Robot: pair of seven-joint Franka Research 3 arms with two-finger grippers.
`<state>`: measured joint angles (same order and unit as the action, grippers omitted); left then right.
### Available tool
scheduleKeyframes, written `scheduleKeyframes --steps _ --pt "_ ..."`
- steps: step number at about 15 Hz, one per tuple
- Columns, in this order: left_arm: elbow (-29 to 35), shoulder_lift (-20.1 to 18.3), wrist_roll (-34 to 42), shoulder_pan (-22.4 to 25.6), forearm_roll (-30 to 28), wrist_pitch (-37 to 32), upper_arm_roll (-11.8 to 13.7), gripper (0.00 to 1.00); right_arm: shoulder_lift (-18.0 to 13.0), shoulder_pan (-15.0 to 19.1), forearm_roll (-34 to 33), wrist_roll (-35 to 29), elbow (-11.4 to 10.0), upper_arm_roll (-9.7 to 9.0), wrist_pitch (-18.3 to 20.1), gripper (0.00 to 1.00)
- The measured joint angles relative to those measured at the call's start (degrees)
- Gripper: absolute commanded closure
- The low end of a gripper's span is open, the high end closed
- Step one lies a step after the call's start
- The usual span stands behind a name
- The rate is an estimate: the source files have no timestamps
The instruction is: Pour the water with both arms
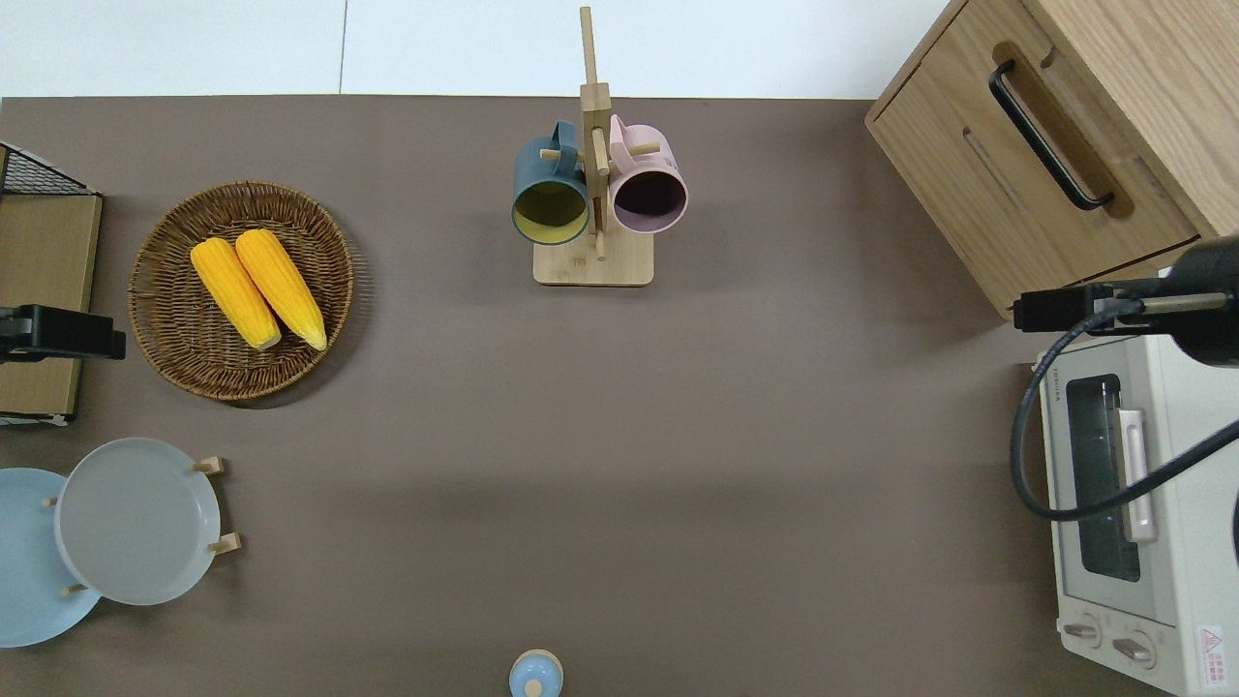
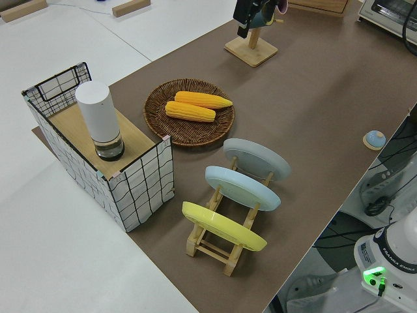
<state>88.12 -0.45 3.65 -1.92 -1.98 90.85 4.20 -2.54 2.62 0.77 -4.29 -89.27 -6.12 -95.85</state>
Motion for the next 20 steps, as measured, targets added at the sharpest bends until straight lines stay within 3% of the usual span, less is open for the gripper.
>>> scheduleKeyframes --steps 7,13,14,20 --pt "0.0 0.4 0.0 0.0 -1.0 0.1 0.6 0.00 0.2 0.0 -0.1 0.9 -0.3 1.28 3.3 0.013" --pt "0.0 0.4 -0.1 0.2 -1.0 0.2 0.9 0.01 0.9 -0.2 0.0 1.1 -4.1 0.39 2.0 0.013" --pt "0.0 0.4 -0.1 0.7 -1.0 0.4 1.2 0.01 1.0 -0.3 0.0 1.0 -5.1 -0.14 0.5 0.013" --pt "-0.3 1.7 8.2 6.4 -1.0 2.0 3.8 0.01 1.4 -1.1 0.0 -7.4 -14.9 -8.98 -13.3 0.013"
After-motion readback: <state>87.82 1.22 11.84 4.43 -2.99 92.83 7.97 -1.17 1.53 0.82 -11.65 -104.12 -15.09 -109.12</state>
